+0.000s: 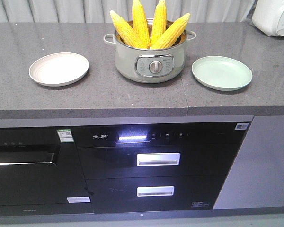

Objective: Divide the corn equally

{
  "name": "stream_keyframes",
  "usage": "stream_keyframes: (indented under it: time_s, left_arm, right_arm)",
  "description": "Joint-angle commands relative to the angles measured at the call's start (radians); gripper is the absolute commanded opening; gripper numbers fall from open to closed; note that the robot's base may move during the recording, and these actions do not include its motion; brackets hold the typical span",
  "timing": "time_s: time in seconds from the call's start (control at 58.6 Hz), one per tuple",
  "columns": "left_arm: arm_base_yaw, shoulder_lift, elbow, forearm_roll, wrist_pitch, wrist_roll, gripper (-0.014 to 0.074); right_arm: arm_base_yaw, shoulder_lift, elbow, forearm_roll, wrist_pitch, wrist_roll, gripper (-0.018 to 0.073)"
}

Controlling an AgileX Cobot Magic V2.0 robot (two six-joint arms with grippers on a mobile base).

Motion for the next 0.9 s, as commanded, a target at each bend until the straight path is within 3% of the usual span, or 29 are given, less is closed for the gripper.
stream_keyframes:
  time_s: [0.0,0.887]
  left_arm:
    - [0.000,-0.014,-0.022,-0.002,-0.072,-0.006,-0.0006]
    - [0.000,-0.014,-0.022,-0.002,-0.072,-0.006,-0.0006]
  right_arm:
    - [-0.008,-0.005,0.018,-0.012,-0.075,-0.001,-0.0005]
    - [-0.008,-0.005,0.018,-0.012,-0.075,-0.001,-0.0005]
